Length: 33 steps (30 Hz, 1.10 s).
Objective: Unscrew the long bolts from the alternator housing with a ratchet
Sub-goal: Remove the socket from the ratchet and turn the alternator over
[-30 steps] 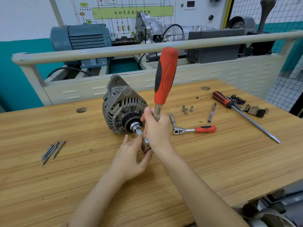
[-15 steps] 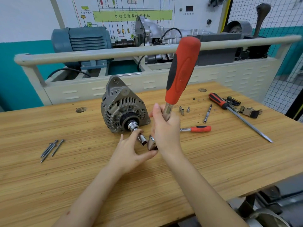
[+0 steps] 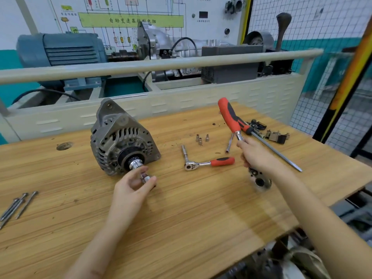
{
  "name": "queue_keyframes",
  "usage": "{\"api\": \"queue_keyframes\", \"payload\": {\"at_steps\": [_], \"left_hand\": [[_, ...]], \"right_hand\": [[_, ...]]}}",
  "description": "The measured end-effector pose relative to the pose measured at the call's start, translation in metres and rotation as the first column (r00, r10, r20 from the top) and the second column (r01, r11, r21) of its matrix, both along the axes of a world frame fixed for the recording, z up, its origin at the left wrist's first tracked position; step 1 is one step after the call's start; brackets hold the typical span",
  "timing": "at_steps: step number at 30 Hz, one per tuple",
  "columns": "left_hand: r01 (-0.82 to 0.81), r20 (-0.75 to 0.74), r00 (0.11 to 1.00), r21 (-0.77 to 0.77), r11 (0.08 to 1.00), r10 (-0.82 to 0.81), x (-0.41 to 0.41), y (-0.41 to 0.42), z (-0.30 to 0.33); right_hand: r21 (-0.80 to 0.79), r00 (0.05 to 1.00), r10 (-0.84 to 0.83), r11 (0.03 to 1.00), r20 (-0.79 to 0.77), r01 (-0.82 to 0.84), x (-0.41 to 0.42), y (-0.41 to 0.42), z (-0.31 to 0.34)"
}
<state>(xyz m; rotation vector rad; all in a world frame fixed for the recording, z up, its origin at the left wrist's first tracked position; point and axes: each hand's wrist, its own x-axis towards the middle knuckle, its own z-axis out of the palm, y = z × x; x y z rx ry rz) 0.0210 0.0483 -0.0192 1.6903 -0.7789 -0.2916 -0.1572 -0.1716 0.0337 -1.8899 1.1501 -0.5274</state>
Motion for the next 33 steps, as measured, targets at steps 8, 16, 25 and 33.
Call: {"api": "queue_keyframes", "payload": {"at_steps": [8,16,25,33], "left_hand": [[0.021,-0.015,1.000,0.023,1.000,-0.020,-0.001,0.002,0.004],[0.046,-0.055,0.997,0.014,0.999,-0.045,0.004,0.003,0.002],[0.043,-0.313,0.948,-0.069,0.997,-0.062,0.019,0.000,0.004],[0.208,-0.770,0.546,-0.257,0.944,-0.330,0.035,-0.001,0.010]], "right_hand": [[-0.392,0.801,-0.237,0.920,-0.550,0.004,0.001,-0.069,-0.032],[-0.639,0.735,-0.398,0.767,-0.549,-0.062,0.030,-0.063,-0.020],[0.620,0.833,0.297,0.562,0.467,-0.547,0.104,0.142,-0.034],[-0.100,0.898,0.345,0.939,0.274,-0.330,0.114,0.146,-0.047]]}}
